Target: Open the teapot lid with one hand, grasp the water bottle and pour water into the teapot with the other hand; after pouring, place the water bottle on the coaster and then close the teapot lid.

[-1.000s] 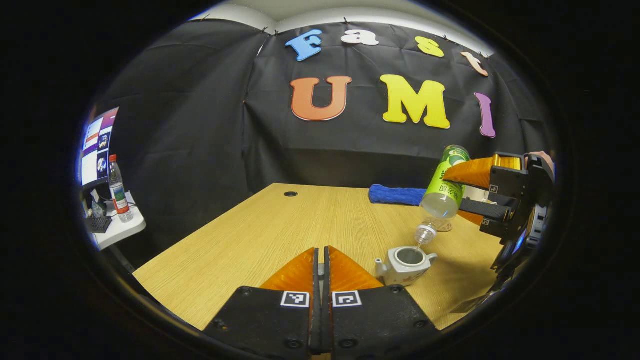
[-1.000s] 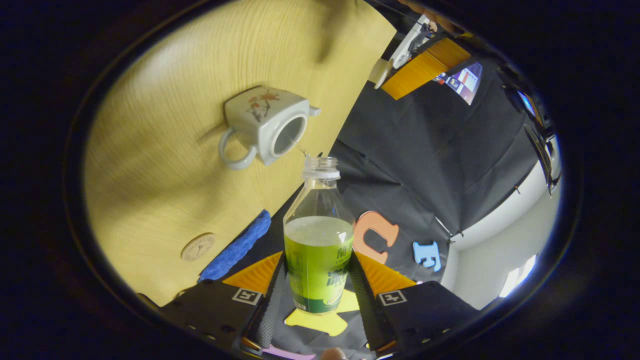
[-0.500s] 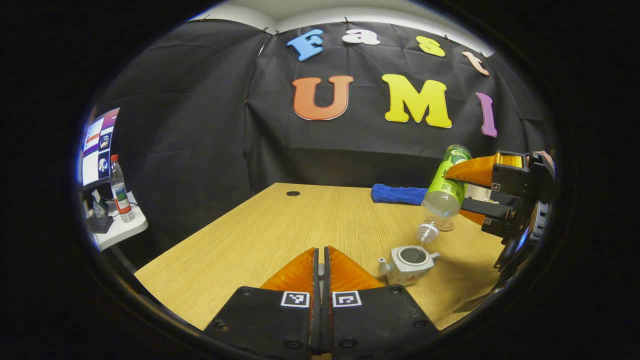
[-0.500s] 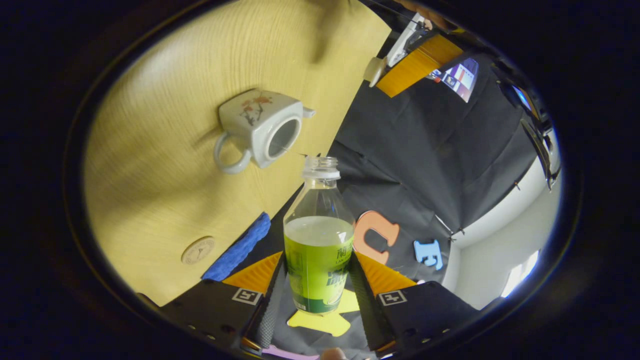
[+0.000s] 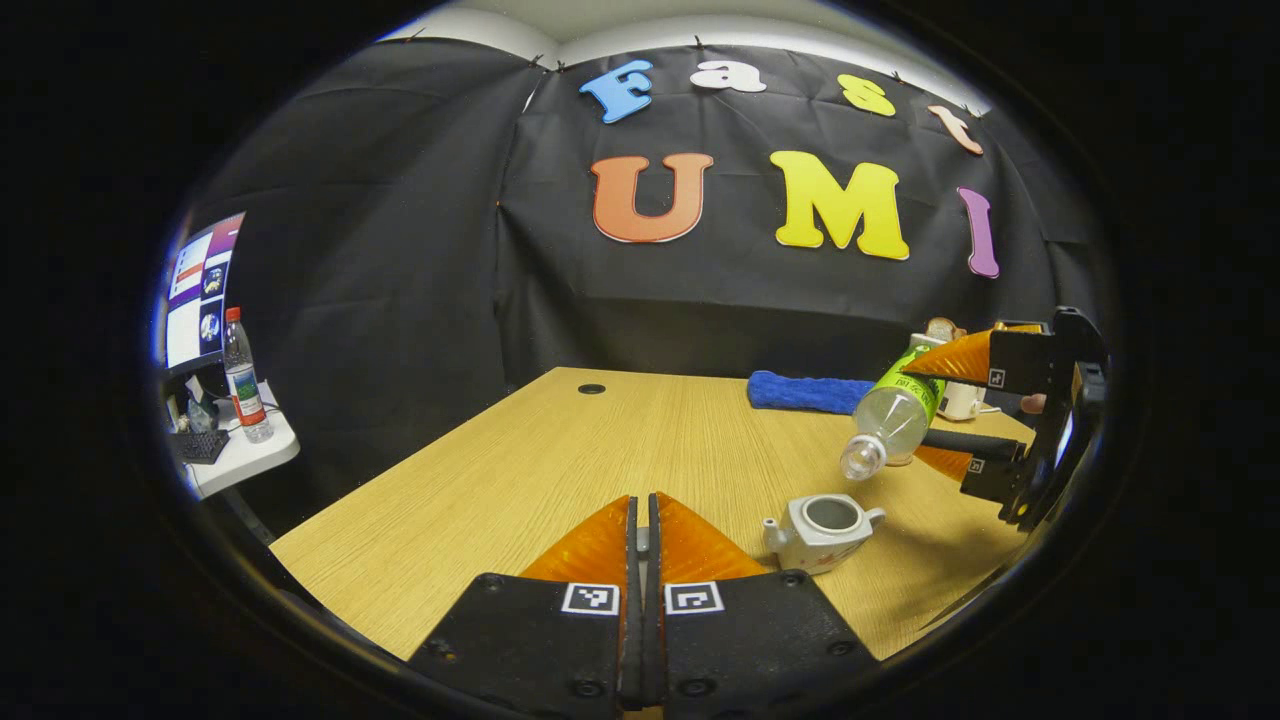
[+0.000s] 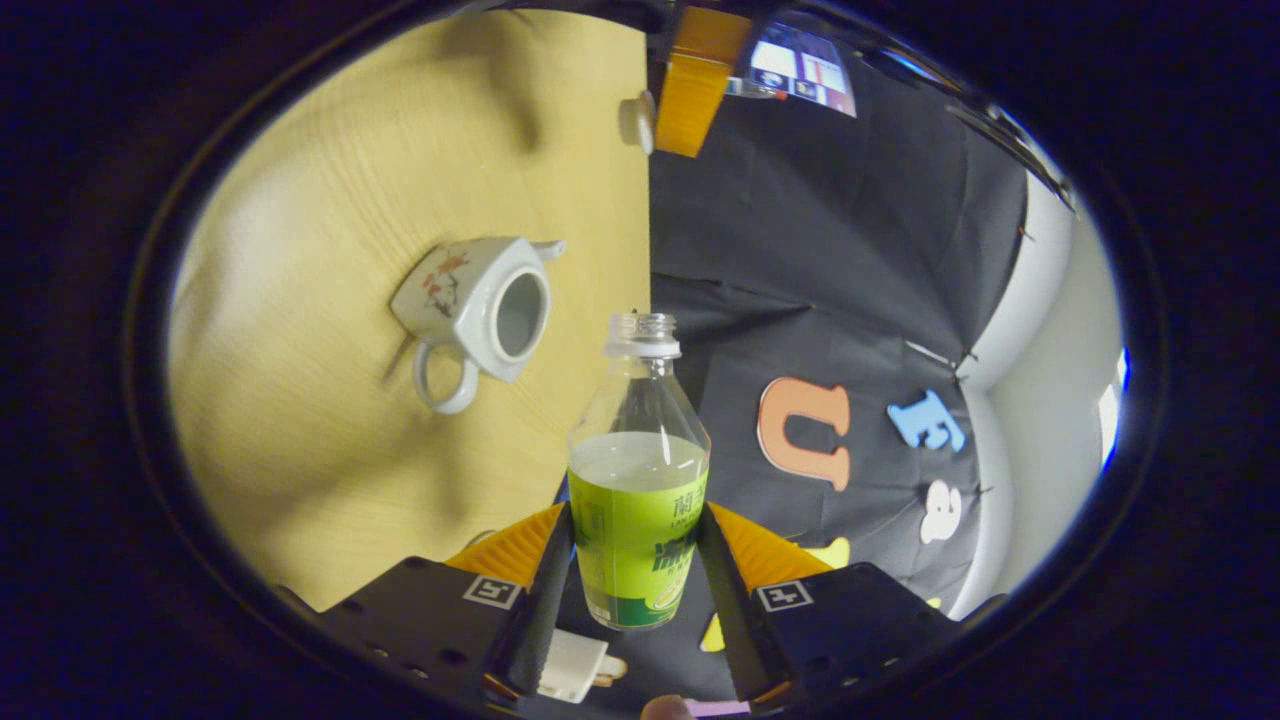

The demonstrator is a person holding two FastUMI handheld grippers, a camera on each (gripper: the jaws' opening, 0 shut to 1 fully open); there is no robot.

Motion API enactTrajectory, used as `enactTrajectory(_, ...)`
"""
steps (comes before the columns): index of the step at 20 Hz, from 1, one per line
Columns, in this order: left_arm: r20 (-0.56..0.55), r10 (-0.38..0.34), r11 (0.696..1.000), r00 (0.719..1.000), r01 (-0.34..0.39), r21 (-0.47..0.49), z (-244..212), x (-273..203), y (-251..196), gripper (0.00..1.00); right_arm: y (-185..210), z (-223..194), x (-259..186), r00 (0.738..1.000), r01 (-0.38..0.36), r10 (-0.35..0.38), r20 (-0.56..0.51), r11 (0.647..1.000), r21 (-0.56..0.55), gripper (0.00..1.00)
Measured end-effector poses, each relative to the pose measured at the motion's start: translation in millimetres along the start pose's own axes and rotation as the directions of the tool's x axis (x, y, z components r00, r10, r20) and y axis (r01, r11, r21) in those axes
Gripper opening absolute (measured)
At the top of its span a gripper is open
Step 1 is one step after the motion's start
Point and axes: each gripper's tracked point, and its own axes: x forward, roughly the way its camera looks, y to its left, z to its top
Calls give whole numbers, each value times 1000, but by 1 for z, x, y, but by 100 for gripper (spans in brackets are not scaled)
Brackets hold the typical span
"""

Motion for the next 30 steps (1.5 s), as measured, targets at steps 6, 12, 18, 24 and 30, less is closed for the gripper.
enactTrajectory(6,26,-15,1000,1000,15,3,10,-2,-14,3,-12,-26,1,998,-41,63,-21,832,553,72)
enactTrajectory(12,49,-48,999,998,47,20,19,-2,-34,3,-23,-70,28,996,15,78,-42,322,947,71)
enactTrajectory(18,58,-61,998,996,59,27,24,-4,-40,2,-19,-120,70,995,98,38,-97,-22,995,70)
enactTrajectory(24,60,-60,998,996,58,34,26,-5,-41,3,21,-139,103,987,137,105,-125,-109,985,70)
enactTrajectory(30,53,-61,997,997,59,45,24,-5,-42,2,30,-148,107,983,163,101,-153,-102,981,70)
